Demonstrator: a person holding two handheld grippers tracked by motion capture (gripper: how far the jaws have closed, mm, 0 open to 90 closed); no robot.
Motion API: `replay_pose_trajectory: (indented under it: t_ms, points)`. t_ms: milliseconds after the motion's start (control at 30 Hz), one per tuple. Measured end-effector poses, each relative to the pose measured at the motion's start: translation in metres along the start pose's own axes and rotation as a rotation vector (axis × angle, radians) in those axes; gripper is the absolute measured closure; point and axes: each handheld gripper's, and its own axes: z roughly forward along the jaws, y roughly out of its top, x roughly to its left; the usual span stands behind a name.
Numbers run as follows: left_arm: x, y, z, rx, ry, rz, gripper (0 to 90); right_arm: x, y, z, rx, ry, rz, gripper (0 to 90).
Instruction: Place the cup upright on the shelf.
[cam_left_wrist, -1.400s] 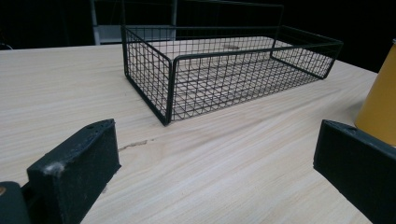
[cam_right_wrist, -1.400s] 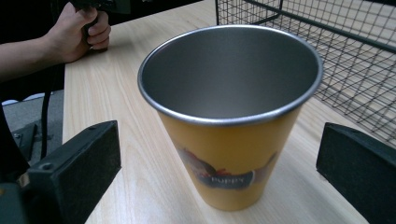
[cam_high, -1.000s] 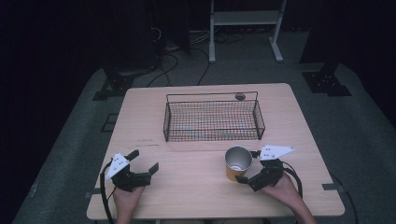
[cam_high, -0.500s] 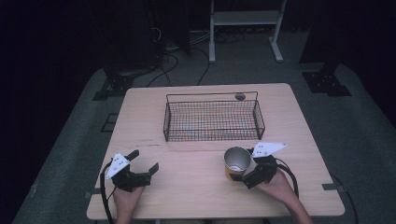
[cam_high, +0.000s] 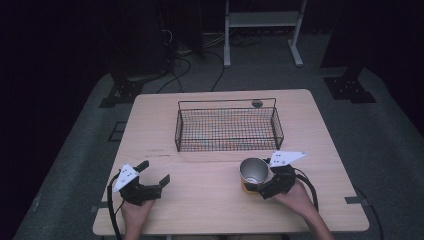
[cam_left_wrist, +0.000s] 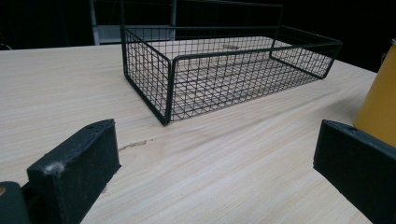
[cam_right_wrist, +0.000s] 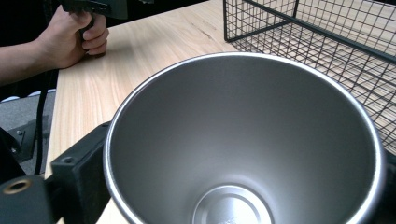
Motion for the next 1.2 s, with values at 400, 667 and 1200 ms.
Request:
replay_pose_trajectory:
  t_ms: [400, 667, 1200]
  points:
    - [0.0, 0.0, 0.0, -0.003, 0.0, -0.002, 0.0, 0.003, 0.008, 0.0, 0.023, -0.006, 0.007, 9.4]
    - [0.0, 0.0, 0.0, -0.002, 0.0, -0.002, 0.0, 0.004, 0.022, -0.002, 0.015, 0.009, 0.005, 9.6]
    - [0.0, 0.0, 0.0, 0.001, -0.001, 0.0, 0.0, -0.012, 0.064, -0.002, -0.016, 0.026, 0.003, 9.7]
